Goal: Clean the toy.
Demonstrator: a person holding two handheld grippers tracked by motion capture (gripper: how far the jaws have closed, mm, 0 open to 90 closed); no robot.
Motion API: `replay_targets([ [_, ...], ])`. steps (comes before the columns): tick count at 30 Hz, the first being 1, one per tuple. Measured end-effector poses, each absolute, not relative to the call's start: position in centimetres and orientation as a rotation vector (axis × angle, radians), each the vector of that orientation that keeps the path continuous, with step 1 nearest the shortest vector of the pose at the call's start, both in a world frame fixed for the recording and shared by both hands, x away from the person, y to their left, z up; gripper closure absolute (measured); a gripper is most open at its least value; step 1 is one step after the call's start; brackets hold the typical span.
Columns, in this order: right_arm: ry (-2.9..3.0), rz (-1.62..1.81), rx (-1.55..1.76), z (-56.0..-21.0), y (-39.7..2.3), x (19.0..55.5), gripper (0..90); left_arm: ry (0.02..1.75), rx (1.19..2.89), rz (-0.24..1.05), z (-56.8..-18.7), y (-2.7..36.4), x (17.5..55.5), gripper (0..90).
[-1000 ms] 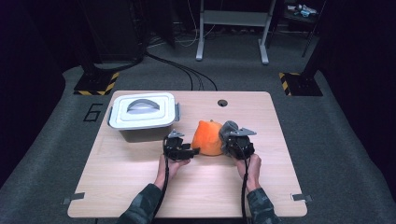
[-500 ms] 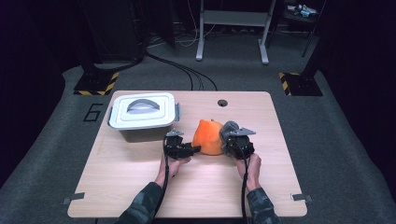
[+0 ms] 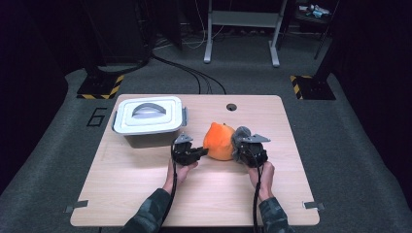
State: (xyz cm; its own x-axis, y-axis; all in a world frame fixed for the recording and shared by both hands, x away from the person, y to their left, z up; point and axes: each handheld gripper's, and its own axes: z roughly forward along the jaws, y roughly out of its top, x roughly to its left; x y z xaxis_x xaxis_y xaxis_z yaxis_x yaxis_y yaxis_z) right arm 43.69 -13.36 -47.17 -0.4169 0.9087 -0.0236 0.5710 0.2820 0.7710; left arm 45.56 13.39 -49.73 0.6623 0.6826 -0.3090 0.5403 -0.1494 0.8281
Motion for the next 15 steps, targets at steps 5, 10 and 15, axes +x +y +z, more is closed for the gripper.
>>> replay_targets([
  [5,2.061,1.025,1.326,-46.0,-13.8,43.0,78.8,0.918,1.864,0.258,-48.3,13.3,45.3,81.9],
  [10,2.033,1.098,1.301,-43.7,-13.8,42.2,78.8,0.831,1.94,0.355,-46.6,12.6,45.0,81.9],
  [15,2.033,1.145,1.219,-41.1,-12.4,41.3,78.7,0.763,1.998,0.413,-45.5,11.4,44.5,81.9],
])
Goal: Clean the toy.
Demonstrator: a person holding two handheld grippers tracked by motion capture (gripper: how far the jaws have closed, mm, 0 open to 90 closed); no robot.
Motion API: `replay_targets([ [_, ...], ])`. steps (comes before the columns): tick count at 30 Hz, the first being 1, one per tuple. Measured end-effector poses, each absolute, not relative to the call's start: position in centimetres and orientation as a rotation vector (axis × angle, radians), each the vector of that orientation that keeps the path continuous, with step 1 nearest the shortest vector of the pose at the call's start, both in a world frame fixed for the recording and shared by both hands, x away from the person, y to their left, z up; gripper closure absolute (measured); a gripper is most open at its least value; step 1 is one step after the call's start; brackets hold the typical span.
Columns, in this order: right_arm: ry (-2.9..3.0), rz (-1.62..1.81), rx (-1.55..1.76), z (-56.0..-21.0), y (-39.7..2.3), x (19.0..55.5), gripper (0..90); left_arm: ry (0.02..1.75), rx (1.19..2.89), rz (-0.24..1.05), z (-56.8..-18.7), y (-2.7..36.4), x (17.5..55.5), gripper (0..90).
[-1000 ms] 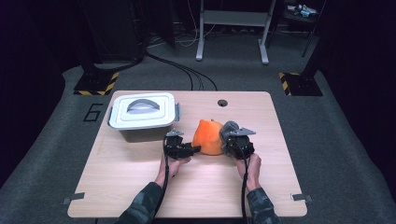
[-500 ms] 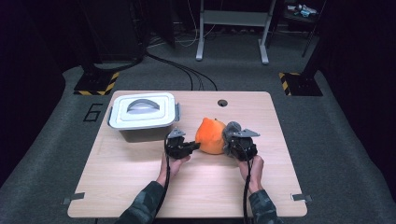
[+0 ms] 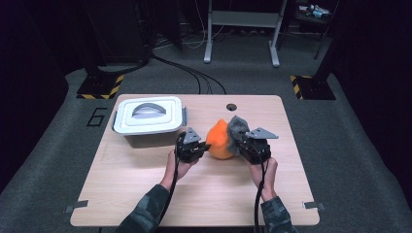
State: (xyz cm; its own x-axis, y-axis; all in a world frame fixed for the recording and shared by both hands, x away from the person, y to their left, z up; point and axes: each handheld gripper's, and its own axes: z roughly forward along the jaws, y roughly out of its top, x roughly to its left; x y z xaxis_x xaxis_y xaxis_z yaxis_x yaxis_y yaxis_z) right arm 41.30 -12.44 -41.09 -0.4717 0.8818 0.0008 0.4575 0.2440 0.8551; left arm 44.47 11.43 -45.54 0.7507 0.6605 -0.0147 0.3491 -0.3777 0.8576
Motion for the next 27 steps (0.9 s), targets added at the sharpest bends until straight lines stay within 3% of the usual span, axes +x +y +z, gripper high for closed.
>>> replay_targets([
  [5,2.087,1.133,1.137,-39.5,-10.3,41.2,78.6,0.728,2.019,0.412,-45.2,10.8,44.3,81.8],
  [12,2.176,1.03,1.115,-40.2,-7.7,42.5,78.3,0.695,2.046,0.391,-45.2,10.4,44.2,81.8],
  [27,2.091,0.917,1.253,-40.4,-10.5,45.7,78.6,0.673,2.053,0.368,-45.5,10.5,44.0,81.9],
])
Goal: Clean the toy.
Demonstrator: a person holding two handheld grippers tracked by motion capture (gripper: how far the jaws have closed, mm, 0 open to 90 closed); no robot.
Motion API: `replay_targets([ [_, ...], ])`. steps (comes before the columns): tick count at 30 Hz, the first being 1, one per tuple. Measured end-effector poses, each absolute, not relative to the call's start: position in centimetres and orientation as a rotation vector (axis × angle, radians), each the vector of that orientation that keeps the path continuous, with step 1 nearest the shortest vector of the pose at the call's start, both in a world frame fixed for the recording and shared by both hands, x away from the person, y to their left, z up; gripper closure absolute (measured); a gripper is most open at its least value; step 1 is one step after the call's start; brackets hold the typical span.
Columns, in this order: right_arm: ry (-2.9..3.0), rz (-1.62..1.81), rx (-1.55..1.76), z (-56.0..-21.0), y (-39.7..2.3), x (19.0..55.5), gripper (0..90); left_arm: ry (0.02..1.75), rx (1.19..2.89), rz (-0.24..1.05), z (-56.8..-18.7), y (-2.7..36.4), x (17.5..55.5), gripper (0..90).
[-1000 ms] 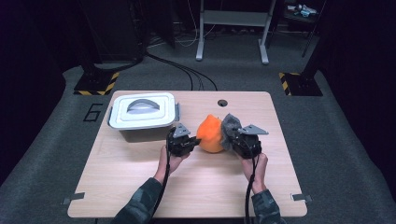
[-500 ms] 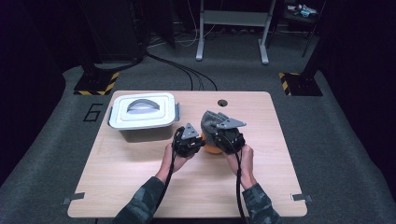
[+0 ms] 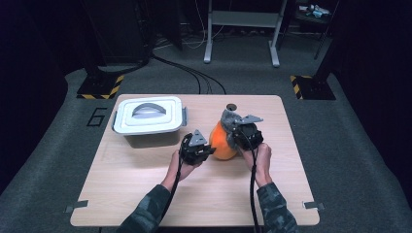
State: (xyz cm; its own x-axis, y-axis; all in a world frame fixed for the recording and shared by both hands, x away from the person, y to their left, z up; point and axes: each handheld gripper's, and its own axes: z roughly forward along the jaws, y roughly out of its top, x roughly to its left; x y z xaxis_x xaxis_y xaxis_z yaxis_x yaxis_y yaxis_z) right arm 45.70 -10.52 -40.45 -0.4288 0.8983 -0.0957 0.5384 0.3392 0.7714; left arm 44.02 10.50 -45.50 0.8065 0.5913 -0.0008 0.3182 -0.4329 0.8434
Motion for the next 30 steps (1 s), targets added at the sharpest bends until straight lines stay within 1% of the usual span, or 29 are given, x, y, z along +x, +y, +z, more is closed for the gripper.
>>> replay_targets([
  [2,2.086,0.931,1.252,-40.5,-11.1,45.7,78.6,0.667,2.055,0.365,-45.5,10.5,44.0,81.9],
  [5,2.089,0.983,1.216,-39.9,-11.0,44.8,78.6,0.667,2.057,0.363,-45.6,10.5,44.1,81.8],
  [9,2.143,1.042,1.13,-39.0,-9.3,43.0,78.5,0.673,2.055,0.37,-45.6,10.5,44.0,81.7],
  [12,2.185,1.059,1.079,-39.0,-8.1,42.4,78.4,0.674,2.053,0.371,-45.6,10.5,44.0,81.7],
  [15,2.221,1.031,1.073,-39.9,-7.4,42.8,78.4,0.663,2.068,0.367,-45.6,10.5,44.0,81.7],
  [19,2.203,1.017,1.114,-40.6,-7.6,43.6,78.6,0.675,2.065,0.373,-45.7,10.4,44.0,81.6],
  [30,2.121,0.953,1.184,-40.9,-9.5,44.8,78.6,0.674,2.069,0.363,-45.8,10.5,44.1,81.7],
])
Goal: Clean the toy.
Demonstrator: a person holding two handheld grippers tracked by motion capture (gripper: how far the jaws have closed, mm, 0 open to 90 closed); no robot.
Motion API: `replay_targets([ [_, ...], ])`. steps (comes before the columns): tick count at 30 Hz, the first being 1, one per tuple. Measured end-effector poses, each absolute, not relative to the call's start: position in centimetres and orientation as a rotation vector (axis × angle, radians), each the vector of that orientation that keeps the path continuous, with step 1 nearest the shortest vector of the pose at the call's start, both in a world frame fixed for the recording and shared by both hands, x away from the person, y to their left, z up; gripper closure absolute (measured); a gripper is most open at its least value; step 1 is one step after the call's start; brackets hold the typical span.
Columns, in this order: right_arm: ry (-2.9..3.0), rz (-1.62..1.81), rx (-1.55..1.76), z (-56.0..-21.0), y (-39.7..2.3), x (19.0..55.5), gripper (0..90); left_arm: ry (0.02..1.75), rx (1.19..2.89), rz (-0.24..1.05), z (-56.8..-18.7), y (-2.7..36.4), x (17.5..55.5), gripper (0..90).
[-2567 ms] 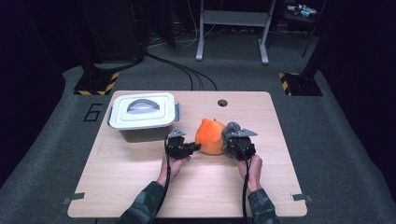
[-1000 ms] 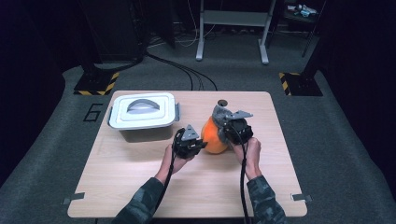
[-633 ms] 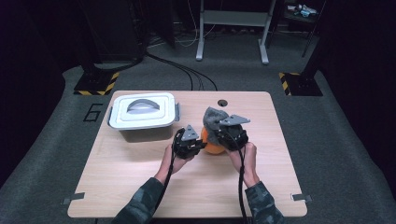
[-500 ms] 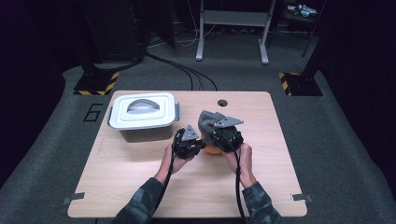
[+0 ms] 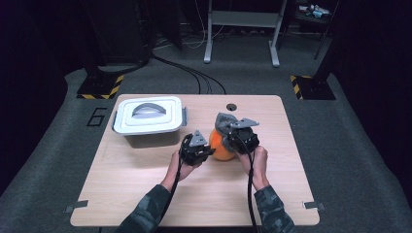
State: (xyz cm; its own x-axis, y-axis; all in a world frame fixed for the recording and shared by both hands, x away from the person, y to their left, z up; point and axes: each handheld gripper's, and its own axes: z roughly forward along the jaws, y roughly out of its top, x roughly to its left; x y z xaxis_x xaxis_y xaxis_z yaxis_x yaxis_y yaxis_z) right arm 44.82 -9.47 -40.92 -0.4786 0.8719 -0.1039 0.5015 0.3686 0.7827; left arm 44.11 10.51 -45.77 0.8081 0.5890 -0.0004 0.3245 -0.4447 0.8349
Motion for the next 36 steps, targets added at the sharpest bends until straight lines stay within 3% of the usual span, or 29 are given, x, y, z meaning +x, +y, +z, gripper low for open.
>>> replay_targets([
  [20,1.96,0.782,1.396,-43.5,-16.6,45.9,78.0,0.739,2.052,0.344,-46.6,12.2,44.3,81.3],
  [36,1.943,0.716,1.57,-47.4,-19.4,47.4,72.8,0.765,2.052,0.328,-47.1,12.9,44.2,80.8],
])
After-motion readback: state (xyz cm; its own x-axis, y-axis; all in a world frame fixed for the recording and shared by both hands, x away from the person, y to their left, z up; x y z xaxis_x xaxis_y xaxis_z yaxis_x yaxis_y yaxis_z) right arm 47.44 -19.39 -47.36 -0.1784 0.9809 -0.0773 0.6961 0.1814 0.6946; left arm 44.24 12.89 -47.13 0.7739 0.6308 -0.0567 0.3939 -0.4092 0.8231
